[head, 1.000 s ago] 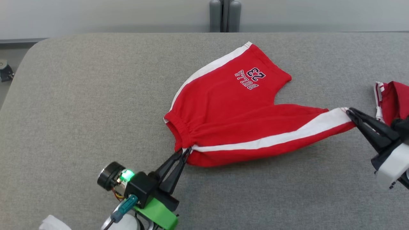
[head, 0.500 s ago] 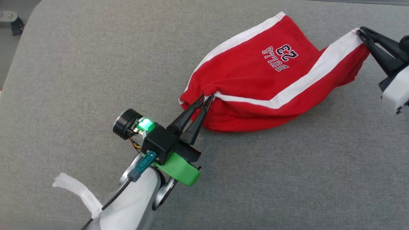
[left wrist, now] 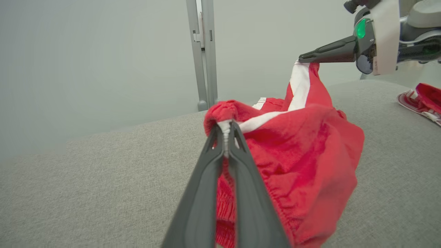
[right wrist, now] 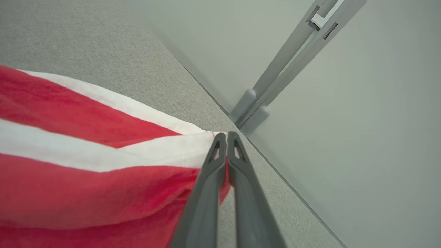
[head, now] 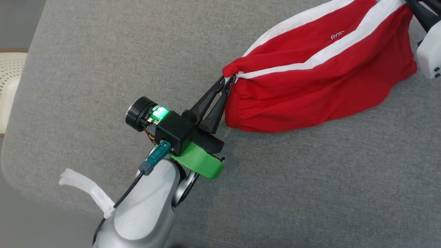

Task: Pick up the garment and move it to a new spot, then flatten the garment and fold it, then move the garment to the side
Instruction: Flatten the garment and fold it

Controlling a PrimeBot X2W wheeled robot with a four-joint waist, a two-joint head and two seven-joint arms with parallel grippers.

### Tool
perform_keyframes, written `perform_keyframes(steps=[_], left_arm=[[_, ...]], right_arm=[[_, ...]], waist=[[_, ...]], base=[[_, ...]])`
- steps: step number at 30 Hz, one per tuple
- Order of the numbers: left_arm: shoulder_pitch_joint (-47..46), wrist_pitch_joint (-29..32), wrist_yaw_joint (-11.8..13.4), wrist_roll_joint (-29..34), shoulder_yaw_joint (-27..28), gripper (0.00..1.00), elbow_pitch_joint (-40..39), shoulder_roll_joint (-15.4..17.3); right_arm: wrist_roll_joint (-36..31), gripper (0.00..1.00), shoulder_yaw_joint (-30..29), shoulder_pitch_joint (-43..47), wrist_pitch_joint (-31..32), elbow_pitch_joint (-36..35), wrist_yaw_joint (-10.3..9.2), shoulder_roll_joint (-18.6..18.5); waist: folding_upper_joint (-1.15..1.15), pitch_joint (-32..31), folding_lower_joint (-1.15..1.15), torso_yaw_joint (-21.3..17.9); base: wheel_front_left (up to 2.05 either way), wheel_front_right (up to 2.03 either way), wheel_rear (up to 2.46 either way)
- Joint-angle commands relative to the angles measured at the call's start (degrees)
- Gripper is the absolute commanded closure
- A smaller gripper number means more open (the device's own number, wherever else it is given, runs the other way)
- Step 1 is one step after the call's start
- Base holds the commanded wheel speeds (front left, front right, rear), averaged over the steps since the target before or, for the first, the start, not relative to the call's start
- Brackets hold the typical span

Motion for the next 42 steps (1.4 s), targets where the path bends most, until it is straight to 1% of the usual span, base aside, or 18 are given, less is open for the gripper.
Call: perform_keyframes(steps=[1,7,14,19,24,31,32,33,35,36,37,38,39,40,42], left_arm=[[-1.25,-0.17,-0.09,-0.17,-0.01,1.00,0.07,-0.13],[-2.31,-0.17,-0.03,-1.39,-0.69,1.00,-0.17,-0.31],[-3.82,-0.17,1.45,-3.65,-1.87,1.00,-0.93,-0.31],[-5.25,-0.17,2.30,-4.48,-2.05,1.00,-0.49,-0.30],[-7.11,-0.17,2.32,-4.61,-2.86,1.00,1.73,-0.30],[-8.59,-0.17,2.76,-5.25,-2.54,1.00,3.55,-0.30],[-8.68,-0.17,2.82,-5.17,-2.42,0.99,3.84,-0.30],[-8.68,-0.17,2.92,-5.13,-2.27,0.95,4.08,-0.29],[-8.81,-0.17,3.14,-5.05,-2.10,0.77,4.55,-0.29],[-8.85,-0.17,3.49,-4.83,-2.02,0.69,5.07,-0.29],[-8.93,-0.17,3.77,-4.66,-1.97,0.52,5.35,-0.29],[-9.02,-0.17,3.99,-4.64,-2.00,0.30,5.62,-0.29],[-9.04,-0.17,4.08,-4.63,-2.01,0.06,5.79,-0.29],[-8.92,-0.17,4.38,-4.85,-2.03,0.00,6.21,-0.29],[-9.03,-0.17,4.60,-4.97,-2.08,0.00,6.42,-0.29]], right_arm=[[0.29,1.00,0.53,-1.98,-0.36,1.20,-0.12,0.31],[0.34,1.00,3.27,-7.03,-1.05,7.49,-0.12,2.19],[1.00,1.00,5.15,-10.54,-2.28,13.49,-0.12,3.42],[1.44,1.00,6.45,-12.33,-3.07,15.93,-0.12,4.31],[1.74,1.00,7.87,-13.84,-4.01,17.85,-0.12,5.19],[2.10,1.00,9.97,-15.47,-5.46,20.01,-0.12,6.66],[2.19,1.00,10.30,-15.78,-5.71,20.32,-0.12,6.76],[2.20,1.00,10.58,-16.03,-5.91,20.56,-0.12,6.83],[2.39,1.00,11.00,-16.43,-6.44,21.32,-0.12,7.05],[2.47,0.92,11.05,-16.69,-6.73,21.81,-0.12,7.16],[2.40,0.58,11.07,-16.90,-7.22,22.21,-0.12,7.29],[2.23,0.33,11.02,-17.14,-7.67,22.67,-0.12,7.50],[2.47,0.00,10.88,-17.16,-7.94,23.13,-0.12,7.76],[2.88,0.00,10.78,-17.11,-8.31,23.60,-0.12,8.09],[3.62,0.00,10.70,-16.80,-8.84,24.42,-0.12,8.37]], waist=[[0.00,2.06,0.00,1.90],[0.00,3.54,0.00,2.63],[0.00,4.80,0.00,2.89],[0.00,5.96,0.00,2.61],[0.00,7.03,0.00,2.56],[0.00,7.88,0.00,2.43],[0.00,7.97,0.00,2.42],[0.00,8.04,0.00,2.40],[0.00,8.14,0.00,2.35],[0.00,8.15,0.00,2.32],[0.00,8.15,0.00,2.29],[0.00,8.19,0.00,2.22],[0.00,8.22,0.00,2.17],[0.00,8.23,0.00,2.11],[0.00,8.15,0.00,1.98]], base=[[0.00,0.00,0.00],[0.00,0.00,0.00],[0.00,0.00,0.00],[0.00,0.00,0.00],[0.00,0.00,0.00],[0.00,0.00,0.00],[0.00,0.00,0.00],[0.00,0.00,0.00],[0.00,0.00,0.00],[0.00,0.00,0.00],[0.00,0.00,0.00],[0.00,0.00,0.00],[0.00,0.00,0.00],[0.00,0.00,0.00],[0.00,0.00,0.00]])
